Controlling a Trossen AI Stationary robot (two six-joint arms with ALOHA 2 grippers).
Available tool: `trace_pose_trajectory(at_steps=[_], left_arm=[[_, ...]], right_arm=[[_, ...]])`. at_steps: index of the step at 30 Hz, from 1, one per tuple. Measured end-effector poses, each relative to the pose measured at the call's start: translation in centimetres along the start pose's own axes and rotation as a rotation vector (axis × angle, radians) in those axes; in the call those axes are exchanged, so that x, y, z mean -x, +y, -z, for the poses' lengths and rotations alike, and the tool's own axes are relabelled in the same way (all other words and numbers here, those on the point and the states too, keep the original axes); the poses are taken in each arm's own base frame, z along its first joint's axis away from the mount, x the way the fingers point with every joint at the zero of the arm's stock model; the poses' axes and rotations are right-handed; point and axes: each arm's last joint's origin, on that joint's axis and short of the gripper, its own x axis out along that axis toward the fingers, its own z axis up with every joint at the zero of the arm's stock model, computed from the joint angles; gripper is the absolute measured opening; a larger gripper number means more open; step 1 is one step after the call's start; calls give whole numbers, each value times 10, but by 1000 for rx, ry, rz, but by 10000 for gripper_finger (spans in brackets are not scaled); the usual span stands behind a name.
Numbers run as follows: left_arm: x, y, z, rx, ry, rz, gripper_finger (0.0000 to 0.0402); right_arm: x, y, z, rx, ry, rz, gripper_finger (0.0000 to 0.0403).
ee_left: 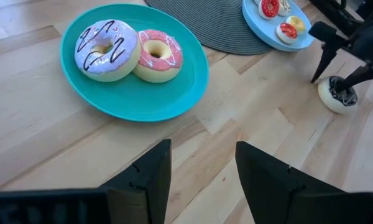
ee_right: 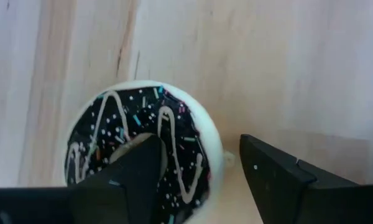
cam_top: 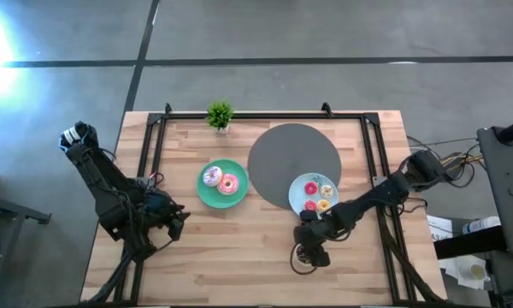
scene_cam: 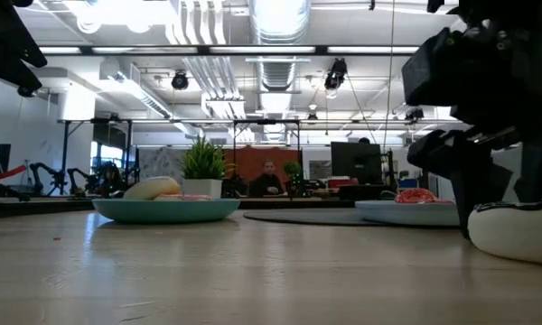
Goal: Pick & Place donuts
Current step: Put the large black donut on the green plate
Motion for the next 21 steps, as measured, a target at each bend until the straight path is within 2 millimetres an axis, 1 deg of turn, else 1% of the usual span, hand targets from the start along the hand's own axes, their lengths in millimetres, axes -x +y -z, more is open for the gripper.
trace_pose_trajectory(at_steps=[2, 4, 9, 12, 14, 16, 18, 21], left_arm=[[0, 0, 0, 9, 0, 0, 153], [0, 0, 0, 17, 4, -1, 153], [0, 0, 0, 13, 12, -4, 153], [0, 0, 1, 11, 12, -5, 153], [0, 0, 1, 11, 14, -6, 153], [0, 0, 1, 12, 14, -6, 153], [0, 0, 1, 12, 14, -6, 153], [0, 0, 1, 12, 14, -6, 153]], right_arm=[[-4, -1, -3, -53, 20, -15, 199], [-5, -1, -7, -71, 37, -31, 189], [1, -1, -21, -14, 4, -22, 156], [2, -10, -31, -38, -4, 1, 121], [2, -20, -41, -73, -16, 15, 92], [7, -33, -59, -104, -62, 24, 61], [17, -49, -81, -115, -134, 39, 34], [31, -77, -119, -115, -246, 102, 17]])
